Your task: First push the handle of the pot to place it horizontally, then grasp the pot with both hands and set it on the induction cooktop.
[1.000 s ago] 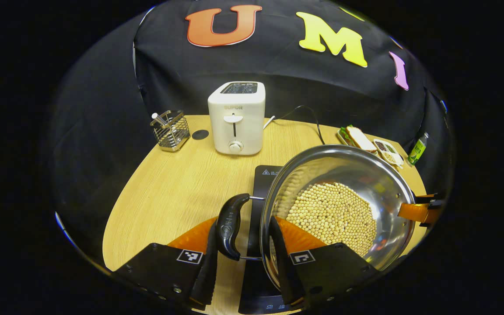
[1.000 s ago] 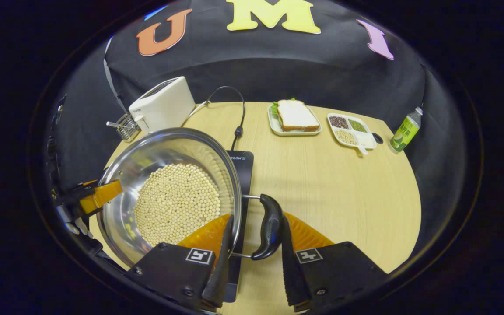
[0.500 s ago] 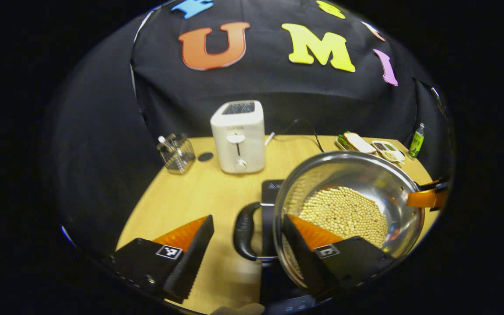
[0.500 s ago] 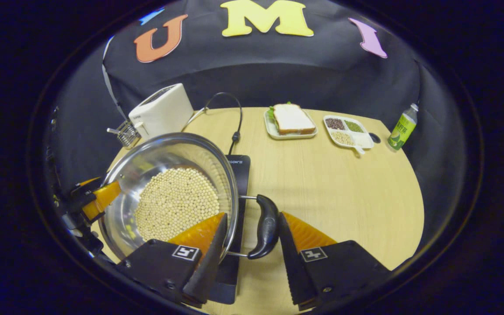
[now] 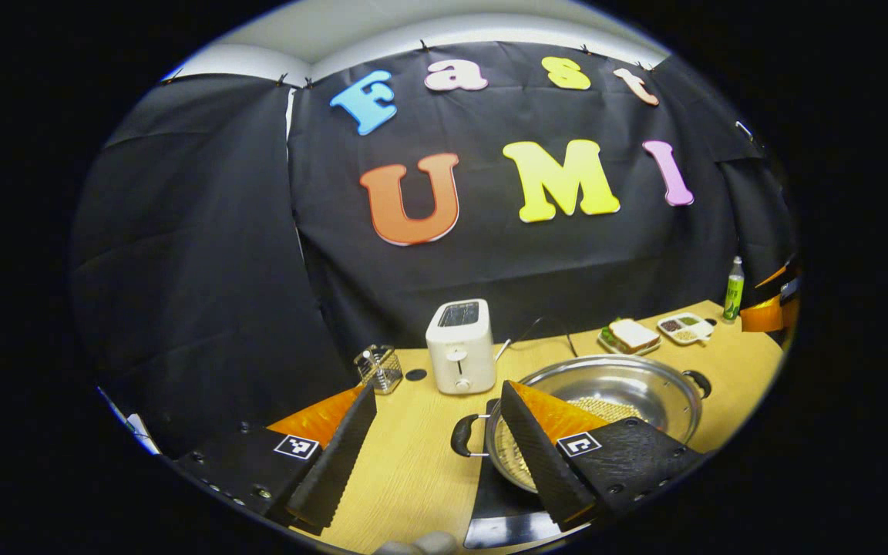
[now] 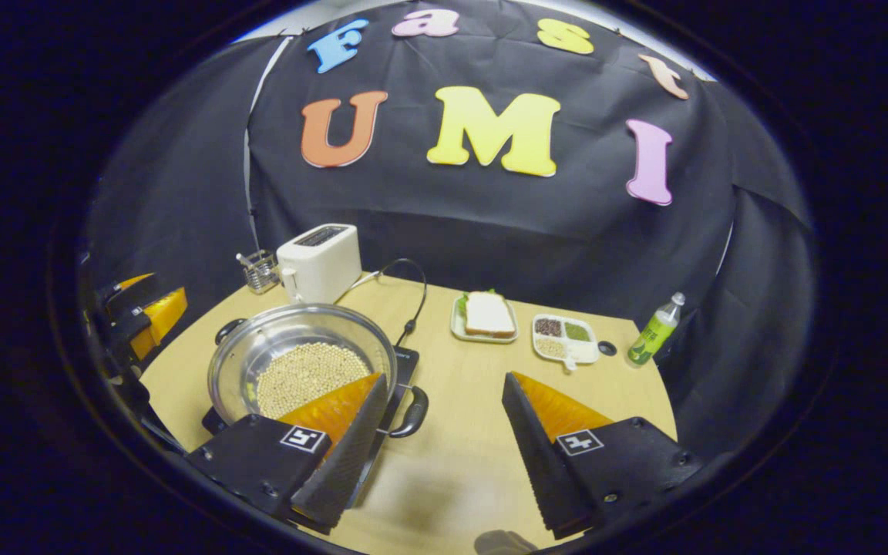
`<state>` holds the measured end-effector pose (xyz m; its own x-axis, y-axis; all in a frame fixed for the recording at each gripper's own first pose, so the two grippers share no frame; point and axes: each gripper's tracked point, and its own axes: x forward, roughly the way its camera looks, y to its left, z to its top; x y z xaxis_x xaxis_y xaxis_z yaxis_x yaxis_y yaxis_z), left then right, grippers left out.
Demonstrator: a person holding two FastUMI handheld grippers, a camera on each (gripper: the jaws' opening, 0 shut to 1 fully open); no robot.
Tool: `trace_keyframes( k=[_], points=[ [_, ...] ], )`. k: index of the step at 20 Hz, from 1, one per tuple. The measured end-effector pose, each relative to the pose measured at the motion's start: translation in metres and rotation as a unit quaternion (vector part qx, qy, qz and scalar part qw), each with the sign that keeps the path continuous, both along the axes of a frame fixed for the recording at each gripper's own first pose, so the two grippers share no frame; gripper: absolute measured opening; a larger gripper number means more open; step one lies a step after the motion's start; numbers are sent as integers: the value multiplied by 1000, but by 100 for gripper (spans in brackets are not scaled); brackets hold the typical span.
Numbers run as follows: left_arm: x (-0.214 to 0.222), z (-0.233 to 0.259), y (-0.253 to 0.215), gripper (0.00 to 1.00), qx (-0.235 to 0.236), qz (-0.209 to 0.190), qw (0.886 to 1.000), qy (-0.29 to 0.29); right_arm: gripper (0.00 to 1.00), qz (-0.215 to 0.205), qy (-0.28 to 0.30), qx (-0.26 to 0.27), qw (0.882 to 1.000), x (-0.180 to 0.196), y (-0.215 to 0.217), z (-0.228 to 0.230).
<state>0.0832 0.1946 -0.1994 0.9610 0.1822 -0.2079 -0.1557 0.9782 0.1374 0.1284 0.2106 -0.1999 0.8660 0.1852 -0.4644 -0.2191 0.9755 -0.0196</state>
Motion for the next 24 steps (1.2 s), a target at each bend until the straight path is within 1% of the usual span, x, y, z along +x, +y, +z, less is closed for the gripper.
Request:
trace_keyframes(
  k=[2, 4, 5, 7, 10, 11, 13, 15, 17, 20, 24],
  points=[
    [-6, 31, -14, 96, 1, -8, 1000, -18, 94, -16, -10, 1, 1000, -11, -21, 21],
    [-12, 57, -32, 96, -8, -19, 999, -29, 94, -35, -34, 9, 999, -19, -45, 51],
    [-15, 68, -38, 96, -15, -15, 999, -31, 94, -42, -46, 11, 998, -24, -55, 66],
    [-19, 89, -58, 96, -35, -24, 998, -44, 94, -52, -74, 18, 996, -36, -75, 97],
    [-28, 120, -84, 96, -32, -34, 997, -59, 94, -71, -117, 33, 990, -52, -104, 138],
    [-29, 128, -95, 96, -35, -42, 997, -61, 97, -84, -127, 38, 988, -57, -116, 144],
    [-34, 142, -120, 96, -38, -59, 995, -69, 100, -90, -143, 51, 984, -65, -130, 160],
    [-41, 148, -139, 96, -43, -66, 995, -66, 100, -91, -157, 57, 982, -74, -142, 171],
    [-49, 159, -155, 96, -53, -71, 994, -68, 100, -89, -172, 49, 980, -82, -153, 180],
    [-56, 172, -170, 96, -55, -72, 993, -76, 100, -85, -181, 45, 979, -93, -160, 184],
    [-54, 190, -182, 96, -56, -74, 991, -91, 100, -89, -189, 48, 977, -97, -171, 192]
  ],
)
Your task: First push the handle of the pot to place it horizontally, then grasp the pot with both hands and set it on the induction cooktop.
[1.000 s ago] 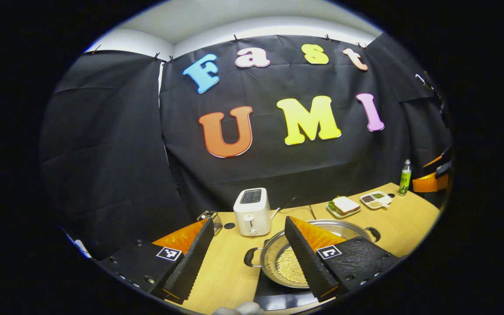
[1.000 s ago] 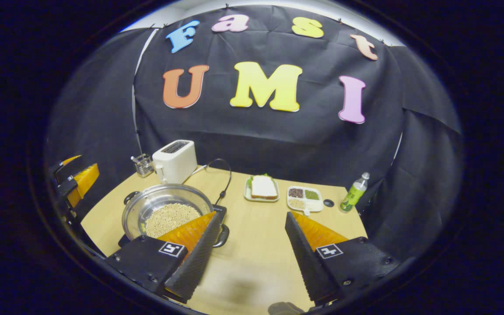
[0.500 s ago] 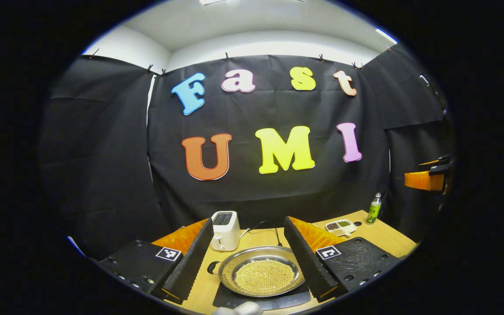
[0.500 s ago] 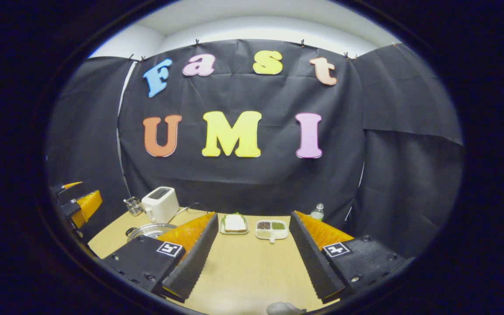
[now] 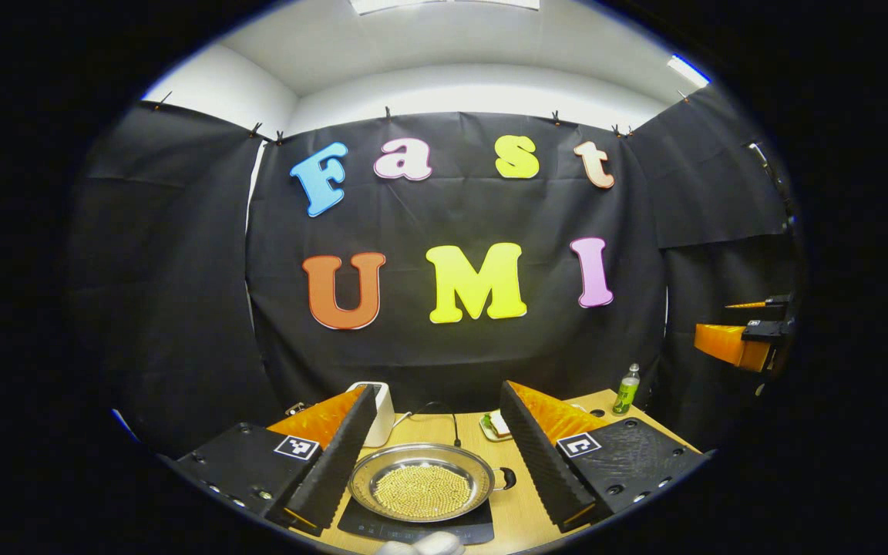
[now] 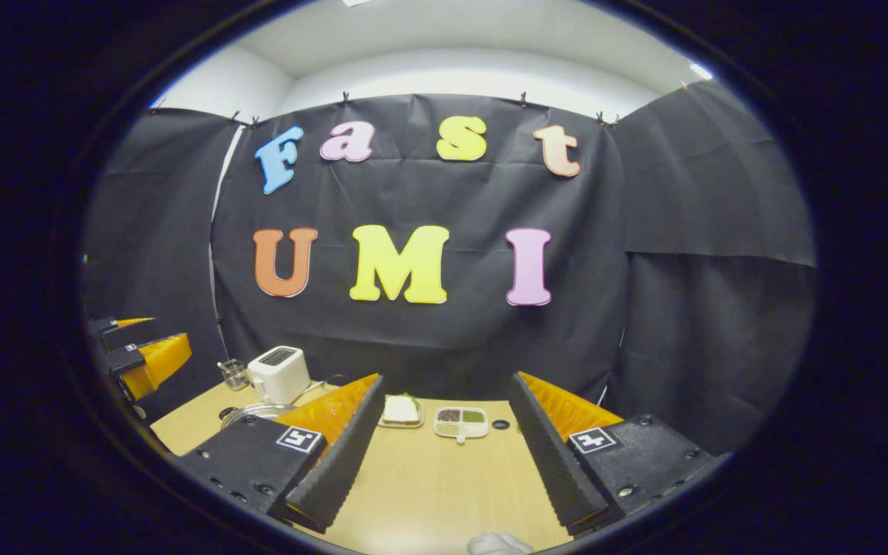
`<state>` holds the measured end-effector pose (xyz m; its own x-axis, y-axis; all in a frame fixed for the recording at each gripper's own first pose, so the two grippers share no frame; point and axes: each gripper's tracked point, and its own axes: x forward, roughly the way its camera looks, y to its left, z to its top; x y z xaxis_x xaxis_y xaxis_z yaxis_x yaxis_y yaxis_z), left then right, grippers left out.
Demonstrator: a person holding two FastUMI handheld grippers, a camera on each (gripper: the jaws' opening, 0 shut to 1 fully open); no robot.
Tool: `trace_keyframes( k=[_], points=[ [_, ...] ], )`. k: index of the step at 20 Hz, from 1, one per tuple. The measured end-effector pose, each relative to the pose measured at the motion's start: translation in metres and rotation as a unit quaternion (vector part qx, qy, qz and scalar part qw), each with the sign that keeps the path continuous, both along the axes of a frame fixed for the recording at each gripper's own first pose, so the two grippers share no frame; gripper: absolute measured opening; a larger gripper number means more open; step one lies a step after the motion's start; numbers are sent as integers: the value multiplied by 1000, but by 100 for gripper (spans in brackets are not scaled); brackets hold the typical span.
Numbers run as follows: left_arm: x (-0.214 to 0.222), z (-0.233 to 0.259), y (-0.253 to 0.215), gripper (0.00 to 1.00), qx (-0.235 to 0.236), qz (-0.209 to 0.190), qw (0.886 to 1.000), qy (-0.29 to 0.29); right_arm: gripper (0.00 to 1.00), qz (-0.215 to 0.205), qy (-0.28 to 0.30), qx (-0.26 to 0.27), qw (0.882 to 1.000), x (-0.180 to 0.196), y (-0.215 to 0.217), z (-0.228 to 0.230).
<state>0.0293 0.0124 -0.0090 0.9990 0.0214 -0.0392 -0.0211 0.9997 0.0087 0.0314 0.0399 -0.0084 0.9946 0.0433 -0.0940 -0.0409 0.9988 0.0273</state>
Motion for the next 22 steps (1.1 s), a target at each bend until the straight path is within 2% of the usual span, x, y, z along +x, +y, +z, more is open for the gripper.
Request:
trace_keyframes(
  k=[7, 8, 10, 22],
  points=[
    [2, 10, -15, 96, -4, -14, 1000, -8, 100, -8, -3, 5, 1000, -6, -11, 4],
    [3, 10, -15, 100, -2, -14, 1000, -8, 100, -8, -1, 5, 1000, -7, -11, 3],
    [3, 9, -18, 96, -5, -17, 1000, -6, 100, -10, 0, 7, 1000, -8, -11, 3],
    [1, 12, -17, 96, -4, -19, 1000, -7, 100, -22, -10, 9, 1000, -13, -17, 15]
  ],
)
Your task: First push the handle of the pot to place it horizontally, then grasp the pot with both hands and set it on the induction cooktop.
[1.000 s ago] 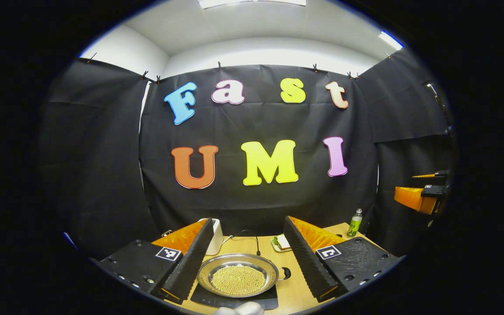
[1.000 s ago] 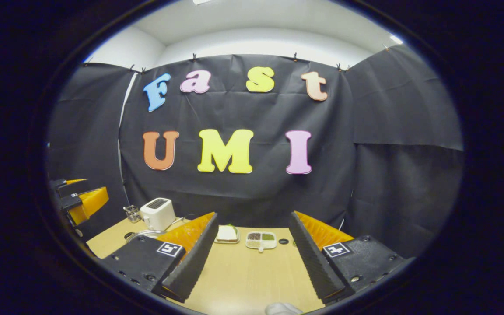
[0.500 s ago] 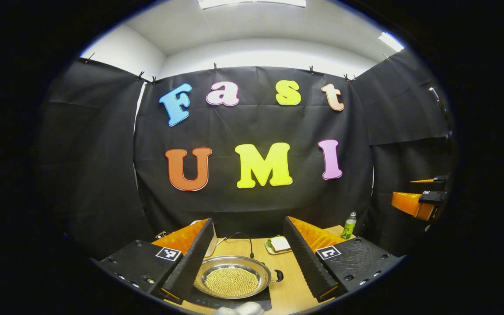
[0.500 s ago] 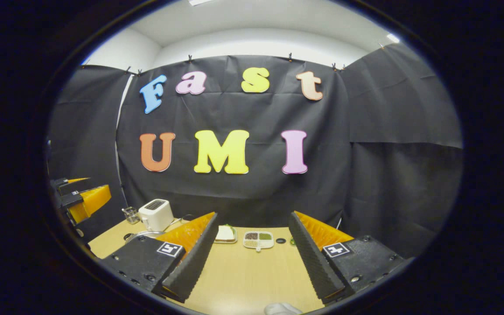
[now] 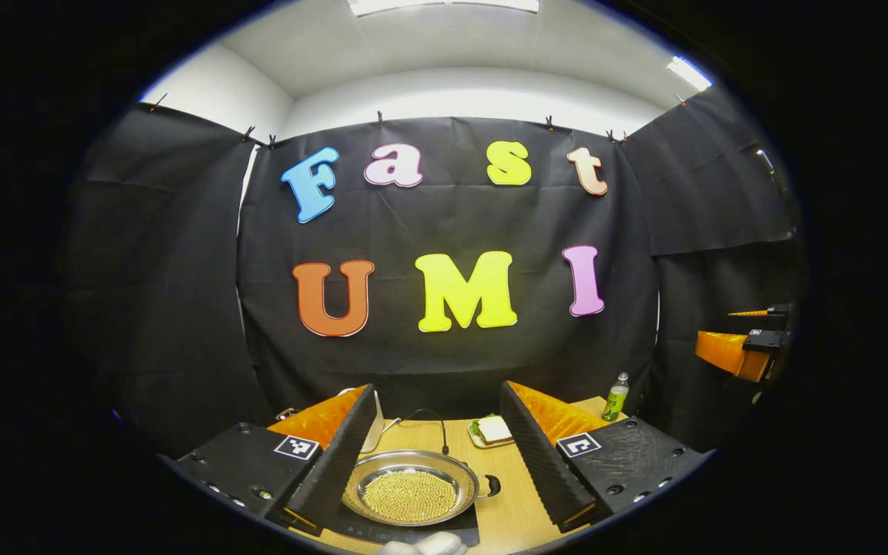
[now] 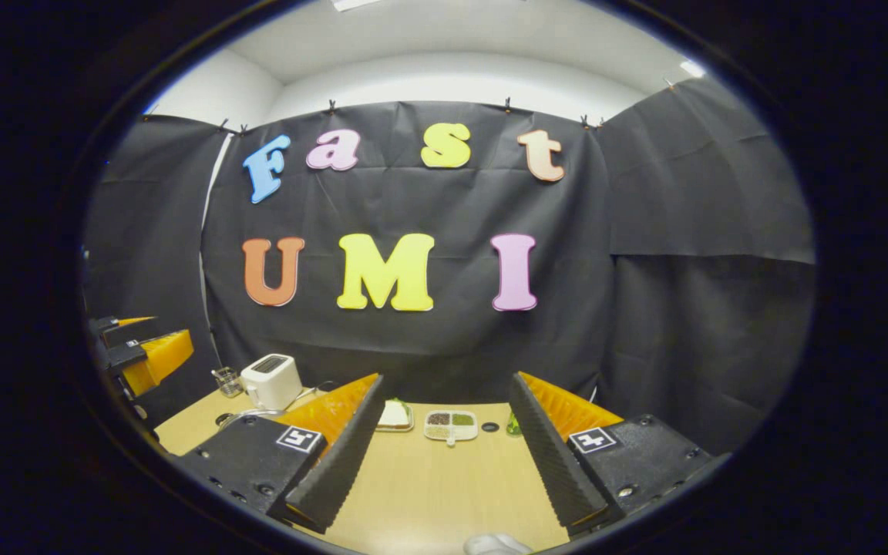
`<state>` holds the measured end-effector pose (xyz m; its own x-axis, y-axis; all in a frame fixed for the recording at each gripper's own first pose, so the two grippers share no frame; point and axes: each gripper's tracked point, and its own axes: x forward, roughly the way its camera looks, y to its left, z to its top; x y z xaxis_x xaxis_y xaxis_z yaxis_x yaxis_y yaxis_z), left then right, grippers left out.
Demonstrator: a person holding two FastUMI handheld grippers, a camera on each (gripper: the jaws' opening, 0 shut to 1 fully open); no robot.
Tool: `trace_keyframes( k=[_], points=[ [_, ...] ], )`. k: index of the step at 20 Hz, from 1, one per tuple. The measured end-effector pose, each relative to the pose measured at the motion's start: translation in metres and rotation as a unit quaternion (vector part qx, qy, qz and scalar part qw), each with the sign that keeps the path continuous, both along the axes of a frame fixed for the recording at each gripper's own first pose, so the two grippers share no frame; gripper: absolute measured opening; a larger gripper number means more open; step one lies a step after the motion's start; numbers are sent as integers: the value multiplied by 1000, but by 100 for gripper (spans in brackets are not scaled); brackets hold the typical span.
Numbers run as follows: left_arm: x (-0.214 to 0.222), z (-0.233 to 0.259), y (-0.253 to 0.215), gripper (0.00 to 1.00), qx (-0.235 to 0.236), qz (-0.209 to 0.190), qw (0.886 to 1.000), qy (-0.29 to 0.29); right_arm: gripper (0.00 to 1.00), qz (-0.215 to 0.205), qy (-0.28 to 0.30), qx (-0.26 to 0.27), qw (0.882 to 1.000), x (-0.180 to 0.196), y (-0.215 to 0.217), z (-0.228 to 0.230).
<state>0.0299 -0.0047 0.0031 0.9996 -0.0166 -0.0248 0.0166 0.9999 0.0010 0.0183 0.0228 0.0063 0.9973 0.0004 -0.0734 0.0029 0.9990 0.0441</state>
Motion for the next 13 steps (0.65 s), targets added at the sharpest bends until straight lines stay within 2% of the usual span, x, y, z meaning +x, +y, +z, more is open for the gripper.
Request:
trace_keyframes(
  k=[13],
  points=[
    [-9, 10, -8, 96, 3, -5, 1000, -10, 100, -3, -1, 2, 1000, -13, -8, 2]
  ],
)
